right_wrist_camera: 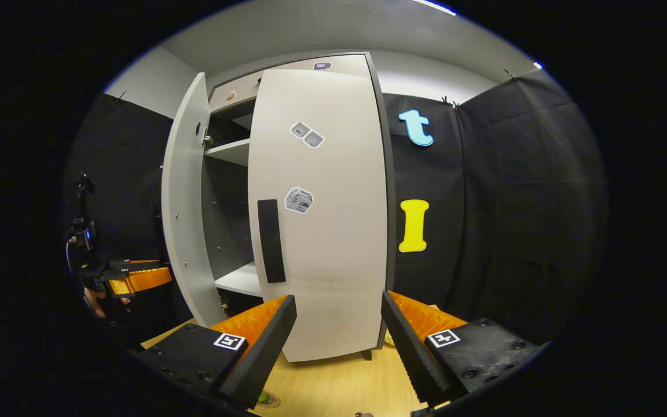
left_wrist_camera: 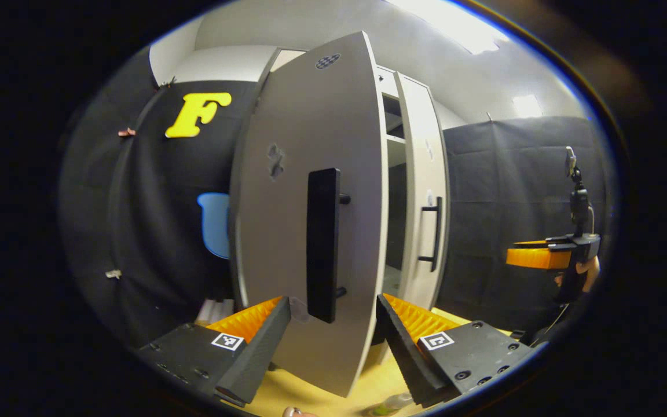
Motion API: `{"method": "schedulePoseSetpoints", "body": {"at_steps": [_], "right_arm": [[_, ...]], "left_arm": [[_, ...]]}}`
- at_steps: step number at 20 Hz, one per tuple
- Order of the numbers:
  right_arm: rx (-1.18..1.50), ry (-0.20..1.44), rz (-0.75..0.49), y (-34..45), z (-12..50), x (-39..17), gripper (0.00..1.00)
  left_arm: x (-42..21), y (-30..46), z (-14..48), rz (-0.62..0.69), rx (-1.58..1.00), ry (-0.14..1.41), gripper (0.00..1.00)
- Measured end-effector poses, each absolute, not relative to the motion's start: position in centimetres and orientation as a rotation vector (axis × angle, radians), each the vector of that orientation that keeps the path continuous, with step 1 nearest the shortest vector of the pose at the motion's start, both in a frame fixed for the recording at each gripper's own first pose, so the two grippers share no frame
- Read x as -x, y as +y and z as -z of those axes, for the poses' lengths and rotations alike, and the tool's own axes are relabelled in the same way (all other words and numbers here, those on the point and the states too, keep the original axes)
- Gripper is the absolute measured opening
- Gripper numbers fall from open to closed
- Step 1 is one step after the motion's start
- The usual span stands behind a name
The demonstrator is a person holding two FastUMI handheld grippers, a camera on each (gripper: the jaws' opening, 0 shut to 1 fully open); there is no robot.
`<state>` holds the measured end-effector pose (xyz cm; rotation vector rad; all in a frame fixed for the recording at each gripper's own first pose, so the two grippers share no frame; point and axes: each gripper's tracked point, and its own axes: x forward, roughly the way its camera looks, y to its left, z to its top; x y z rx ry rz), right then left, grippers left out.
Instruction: Grasp the bottle in the cabinet with the left hand and place it on the coaster, then close the right door with the right hand and the left door with the left hand.
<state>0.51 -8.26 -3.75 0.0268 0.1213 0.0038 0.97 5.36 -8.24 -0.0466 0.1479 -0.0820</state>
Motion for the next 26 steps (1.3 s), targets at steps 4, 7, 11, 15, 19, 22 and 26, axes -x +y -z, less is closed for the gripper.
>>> {"method": "schedulePoseSetpoints", "body": {"at_steps": [4, 7, 11, 15, 19, 22, 26], "right_arm": [[-0.023, 0.125, -0.006, -8.2, 3.8, 0.1, 0.98], [-0.023, 0.120, -0.016, -7.9, 3.6, 0.4, 0.98], [-0.025, 0.119, -0.027, -7.6, 3.5, 0.7, 0.98], [-0.031, 0.109, -0.036, -7.1, 3.0, 1.0, 0.98], [-0.032, 0.099, -0.046, -6.5, 2.5, 1.2, 0.98], [-0.032, 0.095, -0.045, -6.2, 2.3, 1.2, 0.98], [-0.032, 0.077, -0.056, -5.6, 1.9, 1.3, 0.98]], "left_arm": [[-0.7, 4.2, 8.0, 0.110, 0.026, 0.151, 0.95], [0.0, 3.8, 8.1, 0.112, 0.022, 0.151, 0.95], [0.4, 3.9, 7.7, 0.103, 0.029, 0.145, 0.95], [0.8, 3.9, 7.1, 0.091, 0.015, 0.138, 0.95], [1.3, 3.9, 6.5, 0.070, -0.006, 0.128, 0.95], [1.7, 4.2, 6.1, 0.038, -0.033, 0.116, 0.94], [2.0, 4.5, 6.0, 0.005, 0.003, 0.112, 0.94]]}}
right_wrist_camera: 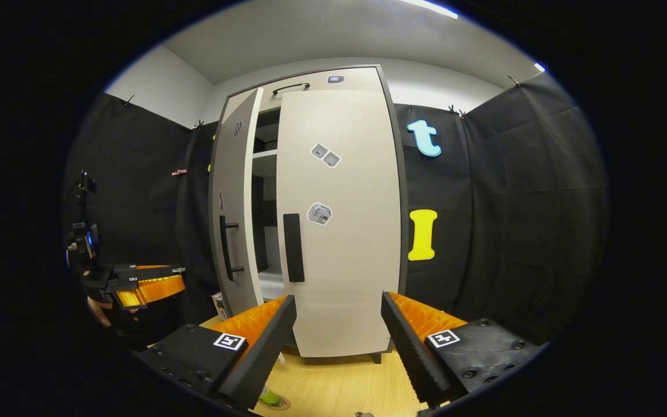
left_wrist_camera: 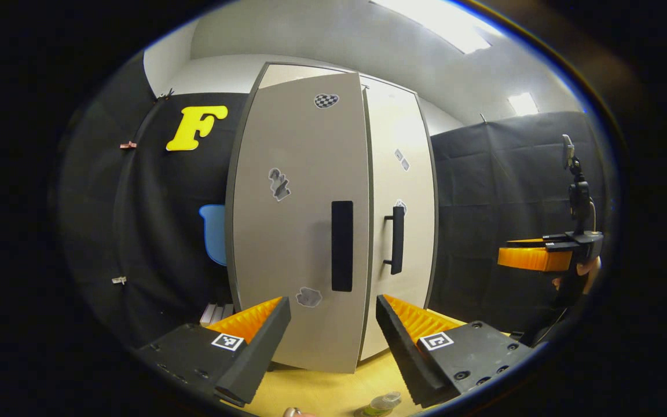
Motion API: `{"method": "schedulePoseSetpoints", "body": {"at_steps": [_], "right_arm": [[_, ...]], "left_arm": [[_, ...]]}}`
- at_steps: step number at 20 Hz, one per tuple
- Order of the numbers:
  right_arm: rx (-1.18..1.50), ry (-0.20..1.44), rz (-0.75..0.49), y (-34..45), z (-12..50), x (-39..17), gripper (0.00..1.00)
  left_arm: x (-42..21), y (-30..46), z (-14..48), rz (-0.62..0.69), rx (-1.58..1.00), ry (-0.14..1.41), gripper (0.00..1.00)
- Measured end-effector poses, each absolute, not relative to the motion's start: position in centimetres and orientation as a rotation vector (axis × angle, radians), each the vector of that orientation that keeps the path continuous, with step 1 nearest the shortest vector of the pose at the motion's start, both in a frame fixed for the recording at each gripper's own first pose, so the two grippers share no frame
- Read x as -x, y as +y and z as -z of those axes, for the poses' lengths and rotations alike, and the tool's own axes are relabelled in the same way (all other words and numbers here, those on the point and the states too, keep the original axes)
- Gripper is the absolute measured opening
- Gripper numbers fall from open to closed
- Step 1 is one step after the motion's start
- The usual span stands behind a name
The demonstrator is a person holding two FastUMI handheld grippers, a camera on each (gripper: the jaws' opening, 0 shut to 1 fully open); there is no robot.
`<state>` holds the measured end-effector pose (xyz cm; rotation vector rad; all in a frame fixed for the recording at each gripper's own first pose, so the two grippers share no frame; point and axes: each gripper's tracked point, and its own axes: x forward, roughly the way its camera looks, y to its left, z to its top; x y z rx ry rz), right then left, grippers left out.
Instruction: Grasp the bottle in the cabinet with the left hand and place it on the coaster, then close the right door with the right hand and the left door with the left hand.
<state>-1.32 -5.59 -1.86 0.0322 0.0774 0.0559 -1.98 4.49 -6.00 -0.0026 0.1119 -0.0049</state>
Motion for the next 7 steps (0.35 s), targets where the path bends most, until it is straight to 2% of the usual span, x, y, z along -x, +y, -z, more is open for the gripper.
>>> {"method": "schedulePoseSetpoints", "body": {"at_steps": [7], "right_arm": [[-0.016, 0.071, -0.023, -6.17, 1.98, 1.60, 0.98]], "left_arm": [[2.70, 4.37, 5.40, -0.022, -0.017, 0.090, 0.95]]}}
